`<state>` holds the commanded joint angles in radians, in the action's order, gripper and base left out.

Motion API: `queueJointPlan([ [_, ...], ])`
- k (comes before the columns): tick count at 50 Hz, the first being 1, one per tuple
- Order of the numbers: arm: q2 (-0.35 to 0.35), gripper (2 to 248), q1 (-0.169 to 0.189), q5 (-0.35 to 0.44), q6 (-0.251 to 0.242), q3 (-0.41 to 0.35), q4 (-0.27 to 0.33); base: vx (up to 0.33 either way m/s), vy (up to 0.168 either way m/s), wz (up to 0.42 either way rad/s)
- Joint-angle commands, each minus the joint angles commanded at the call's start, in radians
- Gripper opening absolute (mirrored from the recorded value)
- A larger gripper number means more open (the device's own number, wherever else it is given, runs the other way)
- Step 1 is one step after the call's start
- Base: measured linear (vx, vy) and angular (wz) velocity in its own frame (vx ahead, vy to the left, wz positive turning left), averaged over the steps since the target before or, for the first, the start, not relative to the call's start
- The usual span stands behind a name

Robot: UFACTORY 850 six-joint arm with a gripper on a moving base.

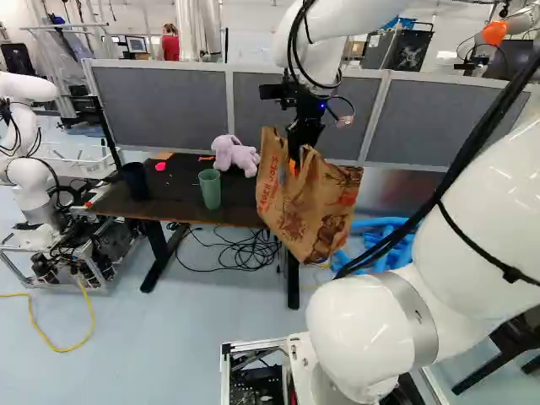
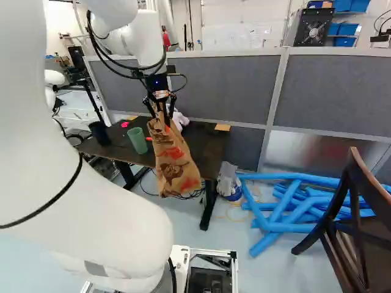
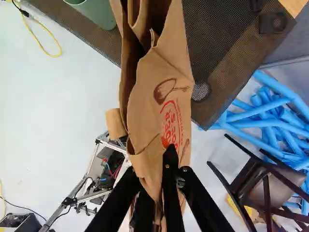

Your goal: Pick up the bag on the ground and place it on the table

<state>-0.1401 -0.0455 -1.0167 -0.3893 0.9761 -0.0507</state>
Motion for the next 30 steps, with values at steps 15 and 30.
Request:
queueJointPlan([
  [15,0.061,21,0.016,0.000,0.000,0.056,0.000,0.000,0.000,0.000],
  [30,0.132,21,0.036,0.000,0.000,0.126,0.000,0.000,0.000,0.000],
])
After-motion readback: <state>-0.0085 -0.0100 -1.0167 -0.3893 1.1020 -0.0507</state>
